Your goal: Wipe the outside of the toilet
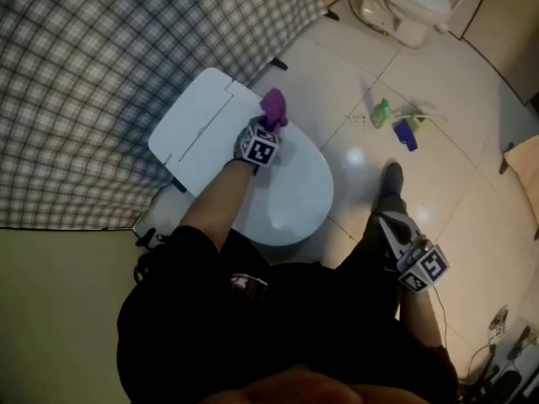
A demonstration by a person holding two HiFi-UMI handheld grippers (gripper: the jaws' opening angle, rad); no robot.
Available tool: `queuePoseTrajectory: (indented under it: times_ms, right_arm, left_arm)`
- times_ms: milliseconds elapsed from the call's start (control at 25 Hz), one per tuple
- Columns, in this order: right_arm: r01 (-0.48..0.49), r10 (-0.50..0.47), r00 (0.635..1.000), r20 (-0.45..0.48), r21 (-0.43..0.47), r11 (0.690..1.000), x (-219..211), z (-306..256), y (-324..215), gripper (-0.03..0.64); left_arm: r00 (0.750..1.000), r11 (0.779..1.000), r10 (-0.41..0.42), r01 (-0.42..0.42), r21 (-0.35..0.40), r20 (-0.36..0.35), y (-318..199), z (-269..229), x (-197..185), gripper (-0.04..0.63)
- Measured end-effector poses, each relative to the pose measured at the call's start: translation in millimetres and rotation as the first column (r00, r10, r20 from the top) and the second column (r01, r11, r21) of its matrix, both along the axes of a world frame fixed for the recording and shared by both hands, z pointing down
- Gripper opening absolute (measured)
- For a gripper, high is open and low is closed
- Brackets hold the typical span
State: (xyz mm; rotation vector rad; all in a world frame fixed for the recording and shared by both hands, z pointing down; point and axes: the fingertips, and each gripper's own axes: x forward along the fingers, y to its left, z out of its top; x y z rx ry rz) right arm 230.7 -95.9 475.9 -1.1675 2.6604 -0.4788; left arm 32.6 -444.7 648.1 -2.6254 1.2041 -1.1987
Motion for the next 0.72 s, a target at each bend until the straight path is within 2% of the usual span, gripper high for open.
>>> queuePoseTrajectory:
  times_ms: [120,240,360,440,480,560,640,720]
  right_arm:
    - [-0.012,0.013,1.0,-0.011,0.048,0.999,0,-19,37,-0.008]
    - [-0.023,0.027,0.999,-0.046,0.087,0.996,2,-30,65,-0.008]
    - [-0.038,0.044,0.997,-0.065,0.076,0.996,1,-30,91,-0.008]
    - [-0.05,0.056,0.995,-0.084,0.073,0.996,2,-30,101,-0.008]
    - [-0.053,0.061,0.993,-0.1,0.075,0.996,3,-29,102,-0.008]
    - [-0.057,0.067,0.99,-0.122,0.083,0.995,2,-25,103,-0.008]
    - [-0.064,0.073,0.99,-0.121,0.083,0.995,-3,-20,105,-0.008]
    - [-0.062,0.07,0.991,-0.113,0.075,0.995,-8,-15,106,-0.008]
  left_arm:
    - [0.992,0.991,0.127,-0.127,-0.044,0.004,103,12,67,0.057]
    - [0.97,0.969,0.244,-0.243,-0.048,0.007,184,15,120,0.057]
    - [0.934,0.931,0.356,-0.352,-0.097,0.029,253,14,139,0.058]
    - [0.911,0.904,0.412,-0.405,-0.135,0.023,278,15,139,0.058]
    - [0.907,0.898,0.421,-0.416,-0.146,0.006,282,13,136,0.058]
    - [0.918,0.907,0.394,-0.397,-0.143,-0.046,285,7,119,0.058]
    - [0.938,0.932,0.327,-0.34,-0.127,-0.112,281,-3,85,0.058]
    - [0.96,0.965,0.226,-0.244,-0.095,-0.166,267,-18,38,0.058]
